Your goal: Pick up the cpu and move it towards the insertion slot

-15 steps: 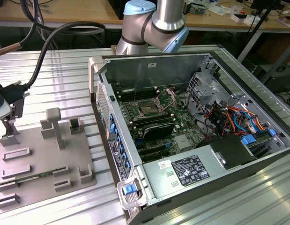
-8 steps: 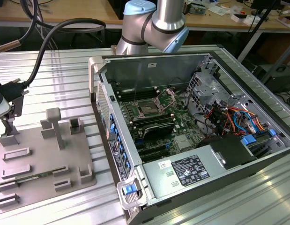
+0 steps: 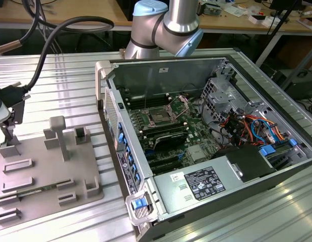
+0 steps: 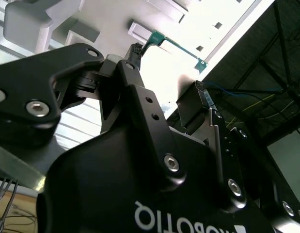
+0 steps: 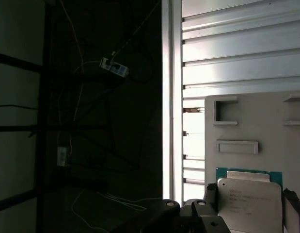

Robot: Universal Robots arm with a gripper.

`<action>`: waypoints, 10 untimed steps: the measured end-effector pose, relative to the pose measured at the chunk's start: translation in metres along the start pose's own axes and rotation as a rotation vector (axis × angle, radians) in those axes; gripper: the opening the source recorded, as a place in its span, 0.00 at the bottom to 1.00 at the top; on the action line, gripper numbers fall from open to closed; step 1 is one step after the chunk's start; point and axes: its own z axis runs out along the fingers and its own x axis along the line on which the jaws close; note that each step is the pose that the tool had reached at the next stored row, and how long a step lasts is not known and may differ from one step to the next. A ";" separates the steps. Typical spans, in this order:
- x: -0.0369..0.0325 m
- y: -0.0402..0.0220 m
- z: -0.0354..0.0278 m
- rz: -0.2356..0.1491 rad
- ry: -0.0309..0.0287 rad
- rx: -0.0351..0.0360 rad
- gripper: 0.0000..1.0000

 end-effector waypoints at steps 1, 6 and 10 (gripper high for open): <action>0.0000 0.0000 -0.0003 0.000 0.0000 -0.0001 0.55; 0.0000 0.0002 -0.0020 0.000 0.0002 0.0004 0.55; 0.0001 0.0003 -0.0042 0.000 0.0004 0.0005 0.55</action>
